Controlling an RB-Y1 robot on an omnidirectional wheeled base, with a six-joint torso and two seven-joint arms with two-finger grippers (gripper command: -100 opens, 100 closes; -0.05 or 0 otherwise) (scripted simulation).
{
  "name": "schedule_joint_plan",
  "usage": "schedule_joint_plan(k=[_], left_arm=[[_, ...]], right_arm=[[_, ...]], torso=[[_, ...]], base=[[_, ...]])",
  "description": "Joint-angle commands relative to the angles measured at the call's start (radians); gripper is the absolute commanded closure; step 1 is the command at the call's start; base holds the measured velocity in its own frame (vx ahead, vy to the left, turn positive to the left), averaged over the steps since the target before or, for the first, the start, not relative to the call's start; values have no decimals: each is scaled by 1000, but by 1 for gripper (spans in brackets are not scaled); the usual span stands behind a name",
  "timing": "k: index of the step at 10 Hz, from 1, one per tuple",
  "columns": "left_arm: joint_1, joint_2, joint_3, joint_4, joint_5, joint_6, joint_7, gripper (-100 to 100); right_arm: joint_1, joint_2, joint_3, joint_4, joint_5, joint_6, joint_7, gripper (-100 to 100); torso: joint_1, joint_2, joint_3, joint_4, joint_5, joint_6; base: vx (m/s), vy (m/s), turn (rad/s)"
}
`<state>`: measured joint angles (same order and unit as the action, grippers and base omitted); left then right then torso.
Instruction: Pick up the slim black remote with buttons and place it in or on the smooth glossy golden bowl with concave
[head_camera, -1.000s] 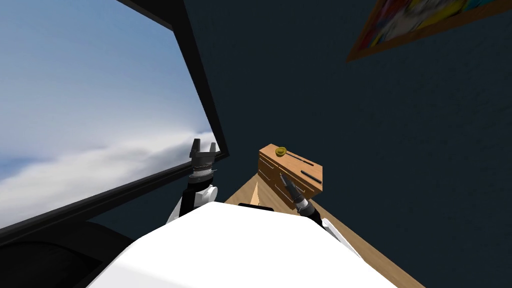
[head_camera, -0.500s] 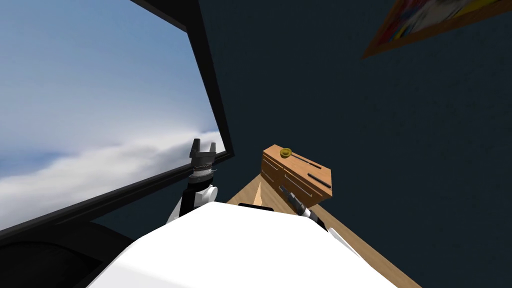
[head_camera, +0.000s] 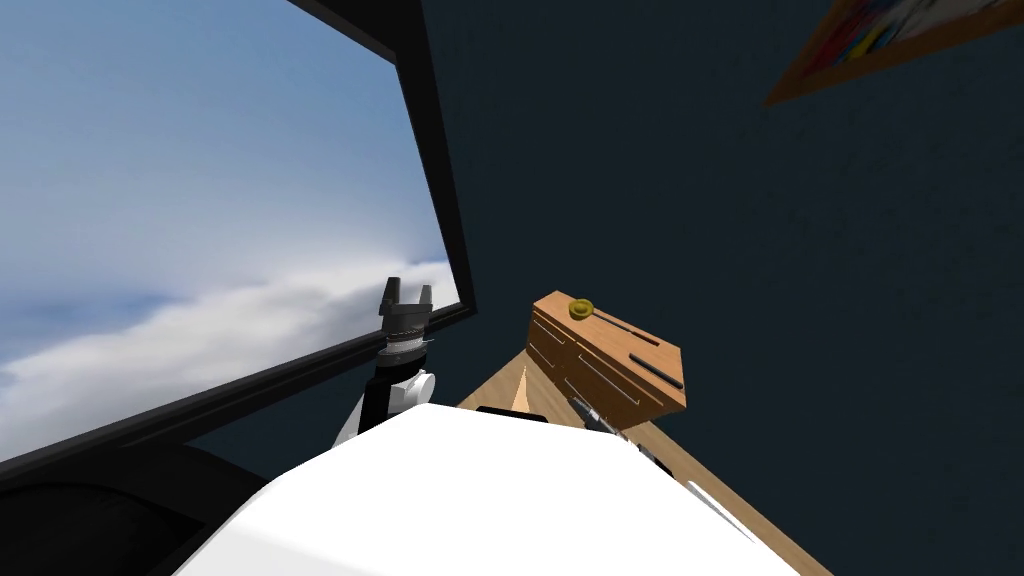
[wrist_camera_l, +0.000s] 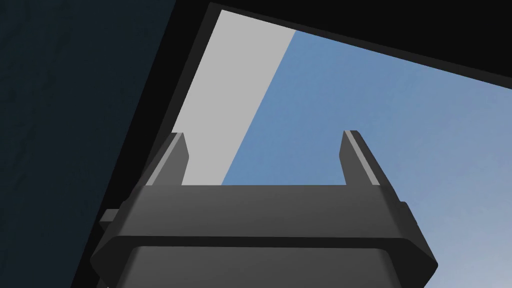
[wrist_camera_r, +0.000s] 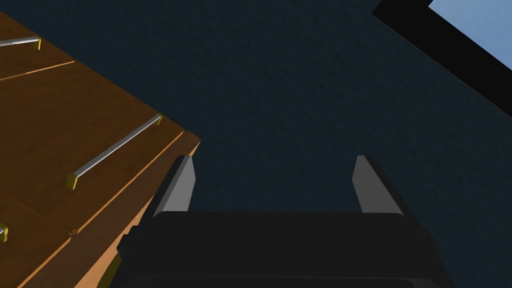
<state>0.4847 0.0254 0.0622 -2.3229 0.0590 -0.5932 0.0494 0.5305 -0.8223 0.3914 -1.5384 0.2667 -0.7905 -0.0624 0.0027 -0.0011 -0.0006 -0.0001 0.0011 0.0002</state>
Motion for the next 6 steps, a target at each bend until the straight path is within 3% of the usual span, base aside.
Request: schedule_joint_plan(k=[1, 3, 4, 5, 6], left_arm=[[0, 0, 0, 0, 0, 0, 0, 0], [0, 0, 0, 0, 0, 0, 0, 0], [0, 0, 0, 0, 0, 0, 0, 0], [0, 0, 0, 0, 0, 0, 0, 0], [0, 0, 0, 0, 0, 0, 0, 0]], right_arm=[[17, -50, 32, 50, 19, -9, 13, -100], [17, -71, 32, 63, 19, -9, 13, -100], [23, -109, 60, 118, 35, -14, 22, -100], [23, -125, 60, 118, 35, -14, 22, -100], [29, -163, 86, 160, 52, -18, 32, -100]], torso=[[0, 0, 0, 0, 0, 0], [0, 0, 0, 0, 0, 0], [-1, 1, 0, 0, 0, 0], [-1, 0, 0, 0, 0, 0], [-1, 0, 0, 0, 0, 0]], base=[[32, 67, 107], [22, 37, 36], [28, 29, 117], [32, 30, 66], [58, 37, 125]])
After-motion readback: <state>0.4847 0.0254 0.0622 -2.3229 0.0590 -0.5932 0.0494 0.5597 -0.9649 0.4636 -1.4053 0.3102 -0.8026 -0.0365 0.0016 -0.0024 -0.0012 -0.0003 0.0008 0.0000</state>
